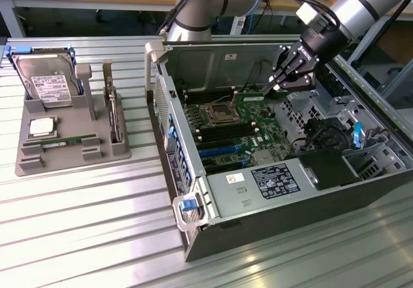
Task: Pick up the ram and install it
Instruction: 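Insert the ram into the slot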
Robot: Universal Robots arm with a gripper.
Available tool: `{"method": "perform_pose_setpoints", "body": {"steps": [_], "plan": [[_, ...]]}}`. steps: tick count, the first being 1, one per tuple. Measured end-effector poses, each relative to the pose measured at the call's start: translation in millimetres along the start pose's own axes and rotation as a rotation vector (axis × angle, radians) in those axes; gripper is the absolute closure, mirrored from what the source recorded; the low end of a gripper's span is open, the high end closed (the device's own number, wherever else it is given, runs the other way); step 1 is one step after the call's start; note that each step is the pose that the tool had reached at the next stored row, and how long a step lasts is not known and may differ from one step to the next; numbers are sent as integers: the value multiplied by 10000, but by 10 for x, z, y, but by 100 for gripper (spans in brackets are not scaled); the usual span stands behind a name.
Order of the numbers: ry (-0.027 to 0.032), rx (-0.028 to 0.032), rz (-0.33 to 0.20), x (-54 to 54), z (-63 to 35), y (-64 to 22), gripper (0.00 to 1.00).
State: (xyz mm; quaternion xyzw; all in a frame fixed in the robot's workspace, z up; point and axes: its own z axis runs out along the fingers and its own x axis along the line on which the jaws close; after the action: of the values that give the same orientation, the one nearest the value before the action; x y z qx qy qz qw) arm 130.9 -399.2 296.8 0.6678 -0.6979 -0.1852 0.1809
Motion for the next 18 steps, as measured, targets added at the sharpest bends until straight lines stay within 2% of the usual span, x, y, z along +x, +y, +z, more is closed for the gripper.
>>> {"method": "perform_pose_setpoints", "body": {"steps": [6,8,15,18], "plan": [[2,0,1,7,142,83,88],[13,0,7,10,230,111,88],[29,0,16,37,369,80,88],[103,-9,-98,51,465,60,88]]}}
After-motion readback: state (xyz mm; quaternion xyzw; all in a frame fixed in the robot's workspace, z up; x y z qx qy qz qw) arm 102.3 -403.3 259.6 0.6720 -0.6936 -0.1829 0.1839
